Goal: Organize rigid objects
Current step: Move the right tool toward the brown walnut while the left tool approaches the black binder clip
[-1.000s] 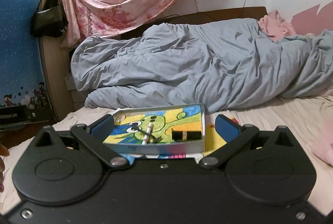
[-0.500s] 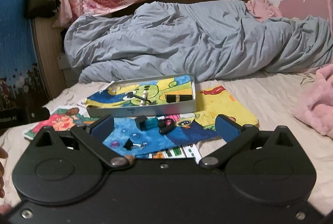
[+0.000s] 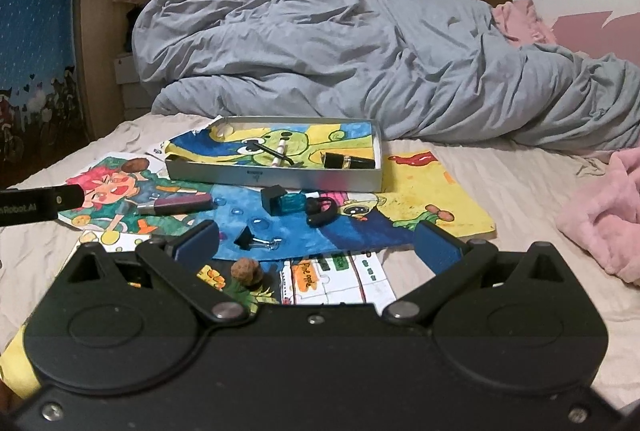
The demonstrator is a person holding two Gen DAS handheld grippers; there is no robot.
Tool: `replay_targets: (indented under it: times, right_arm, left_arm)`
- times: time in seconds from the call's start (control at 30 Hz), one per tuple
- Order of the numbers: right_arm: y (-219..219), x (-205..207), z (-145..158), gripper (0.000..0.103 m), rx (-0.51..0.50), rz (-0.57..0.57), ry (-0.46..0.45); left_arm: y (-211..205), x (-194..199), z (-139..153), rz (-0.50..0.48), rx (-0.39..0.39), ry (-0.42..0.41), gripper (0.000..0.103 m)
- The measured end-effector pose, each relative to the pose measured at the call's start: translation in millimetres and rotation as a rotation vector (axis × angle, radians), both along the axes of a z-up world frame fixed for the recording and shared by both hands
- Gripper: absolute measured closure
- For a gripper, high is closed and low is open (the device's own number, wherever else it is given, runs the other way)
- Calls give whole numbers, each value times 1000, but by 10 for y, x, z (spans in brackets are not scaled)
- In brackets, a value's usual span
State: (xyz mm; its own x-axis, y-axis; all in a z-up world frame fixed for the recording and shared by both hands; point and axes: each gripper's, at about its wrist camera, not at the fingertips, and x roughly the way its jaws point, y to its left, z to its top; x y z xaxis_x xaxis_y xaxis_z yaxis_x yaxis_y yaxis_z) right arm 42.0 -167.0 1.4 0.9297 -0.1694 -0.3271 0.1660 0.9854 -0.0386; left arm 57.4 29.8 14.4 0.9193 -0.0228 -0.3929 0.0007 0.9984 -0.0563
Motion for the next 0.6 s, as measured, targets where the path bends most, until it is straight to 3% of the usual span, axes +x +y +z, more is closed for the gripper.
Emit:
replay_targets:
  times: [0.6]
  right_arm:
    - [104,121,-129,1,-36,50,109]
  left_arm:
    - [-96,-14,-157,-61,34,37,1]
